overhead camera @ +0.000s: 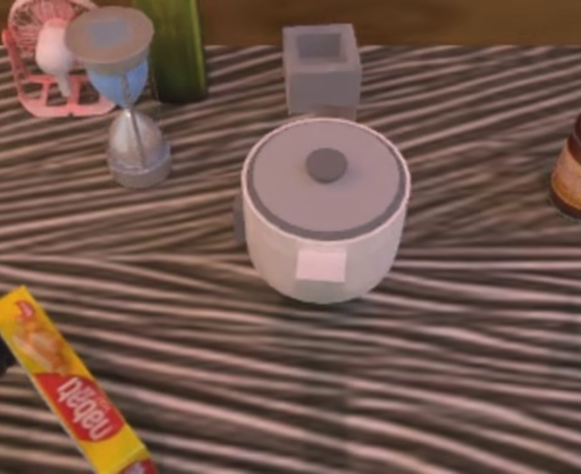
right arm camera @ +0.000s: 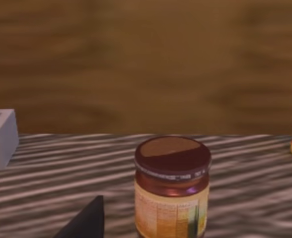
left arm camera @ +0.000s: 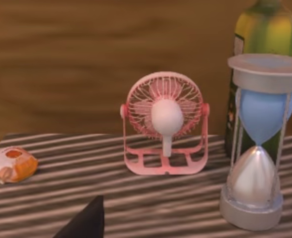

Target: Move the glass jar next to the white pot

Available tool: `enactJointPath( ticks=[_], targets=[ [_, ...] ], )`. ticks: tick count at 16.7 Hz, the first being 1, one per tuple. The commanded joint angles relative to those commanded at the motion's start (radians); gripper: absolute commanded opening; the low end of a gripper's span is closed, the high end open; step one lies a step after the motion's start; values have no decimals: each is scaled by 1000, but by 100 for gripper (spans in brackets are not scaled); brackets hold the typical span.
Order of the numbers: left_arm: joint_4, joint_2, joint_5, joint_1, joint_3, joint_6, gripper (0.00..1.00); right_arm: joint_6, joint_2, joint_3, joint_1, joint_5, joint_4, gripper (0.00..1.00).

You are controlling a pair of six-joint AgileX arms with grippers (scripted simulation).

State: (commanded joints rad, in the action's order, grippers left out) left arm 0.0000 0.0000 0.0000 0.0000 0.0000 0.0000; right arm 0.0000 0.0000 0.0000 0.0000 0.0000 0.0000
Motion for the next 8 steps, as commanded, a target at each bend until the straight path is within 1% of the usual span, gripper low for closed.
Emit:
enactJointPath(
  ticks=[4,8],
  targets=[
    [0,0,0,0,0,0,100,-3,26,28,4,-4,-15,100],
    [0,0,0,0,0,0,100,-21,189,198,14,-15,-110,100]
  ],
)
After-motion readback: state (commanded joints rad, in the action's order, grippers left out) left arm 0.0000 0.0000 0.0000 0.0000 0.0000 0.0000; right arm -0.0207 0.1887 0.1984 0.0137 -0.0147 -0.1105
